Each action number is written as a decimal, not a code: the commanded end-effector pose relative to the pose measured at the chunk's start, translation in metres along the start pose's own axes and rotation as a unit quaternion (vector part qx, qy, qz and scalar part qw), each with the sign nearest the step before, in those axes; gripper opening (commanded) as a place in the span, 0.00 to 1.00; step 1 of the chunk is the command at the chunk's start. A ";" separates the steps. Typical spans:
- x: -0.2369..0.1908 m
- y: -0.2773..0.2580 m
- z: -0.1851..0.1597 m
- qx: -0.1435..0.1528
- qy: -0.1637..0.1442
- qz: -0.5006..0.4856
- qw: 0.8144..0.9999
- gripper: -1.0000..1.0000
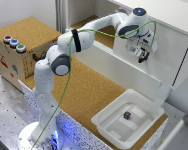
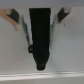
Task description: Slide the door to the left, then let it go
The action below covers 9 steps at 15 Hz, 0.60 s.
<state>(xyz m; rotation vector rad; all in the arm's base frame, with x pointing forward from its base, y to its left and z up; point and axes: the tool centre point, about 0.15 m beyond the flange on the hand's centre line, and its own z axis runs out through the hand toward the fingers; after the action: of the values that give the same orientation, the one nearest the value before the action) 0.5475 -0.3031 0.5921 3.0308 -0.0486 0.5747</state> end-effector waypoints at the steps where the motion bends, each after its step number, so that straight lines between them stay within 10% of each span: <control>1: 0.025 0.002 0.021 0.026 -0.009 -0.004 1.000 0.00; 9: 0.006 -0.070 0.020 0.010 -0.012 0.004 1.000 0.00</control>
<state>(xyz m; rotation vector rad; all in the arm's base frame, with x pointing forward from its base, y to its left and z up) 0.5477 -0.2935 0.5915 3.0527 -0.0343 0.5705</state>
